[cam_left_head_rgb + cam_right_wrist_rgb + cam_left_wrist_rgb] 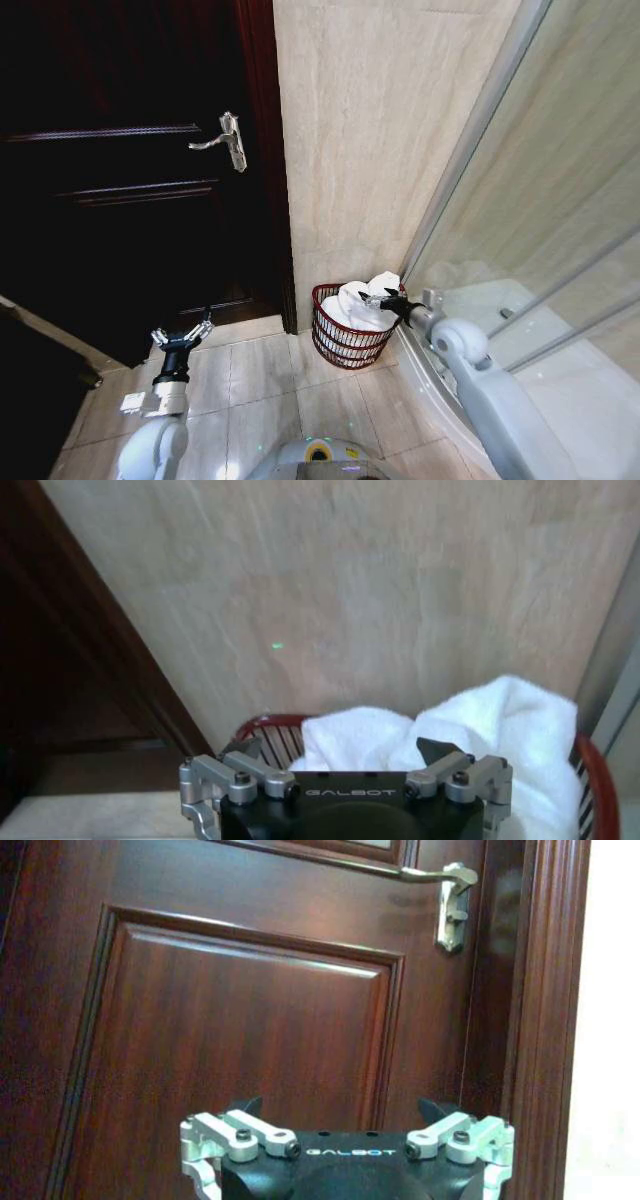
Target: Discard the used towel into the hamper.
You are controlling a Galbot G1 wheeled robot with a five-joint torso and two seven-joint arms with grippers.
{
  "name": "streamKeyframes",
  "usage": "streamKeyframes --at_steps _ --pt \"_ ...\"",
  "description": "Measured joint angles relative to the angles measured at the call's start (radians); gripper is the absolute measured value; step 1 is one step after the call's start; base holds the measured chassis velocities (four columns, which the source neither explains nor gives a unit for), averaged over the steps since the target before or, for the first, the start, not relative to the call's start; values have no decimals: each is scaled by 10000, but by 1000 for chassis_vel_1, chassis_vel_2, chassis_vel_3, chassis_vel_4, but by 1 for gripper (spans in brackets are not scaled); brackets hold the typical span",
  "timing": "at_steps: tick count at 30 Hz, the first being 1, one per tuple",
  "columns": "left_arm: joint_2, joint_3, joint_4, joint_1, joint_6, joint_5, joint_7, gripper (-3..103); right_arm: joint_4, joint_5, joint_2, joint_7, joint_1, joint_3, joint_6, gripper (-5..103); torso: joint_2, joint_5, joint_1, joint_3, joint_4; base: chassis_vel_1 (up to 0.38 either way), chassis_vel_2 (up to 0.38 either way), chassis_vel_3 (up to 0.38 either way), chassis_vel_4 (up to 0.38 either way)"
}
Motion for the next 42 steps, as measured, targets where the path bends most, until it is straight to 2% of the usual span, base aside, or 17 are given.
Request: streamKeyframes --at_steps 9,18,25,35,42 --pt "60 -124 -378 116 351 106 -72 100 -1846 -334 346 106 793 -1220 63 100 0 3 0 0 -1 0 0 0 0" --pt "-34 -108 -481 199 394 272 -146 100 -4195 -775 985 -231 1775 -1638 108 100 0 1 0 -1 -1 0 0 0 0" --pt "-80 -174 -482 258 364 267 -185 100 -5320 -933 1362 -327 2319 -1745 123 100 1 -1 -1 -1 -2 0 0 0 0" --pt "-96 -179 -441 150 331 232 -190 100 -5914 -1205 1630 -309 2404 -1670 287 100 1 0 -1 -1 -1 0 0 0 0" --pt "-98 -170 -523 4 331 143 -286 100 -4396 -1219 1177 -267 2004 -1507 433 100 0 3 0 0 0 0 0 0 0"
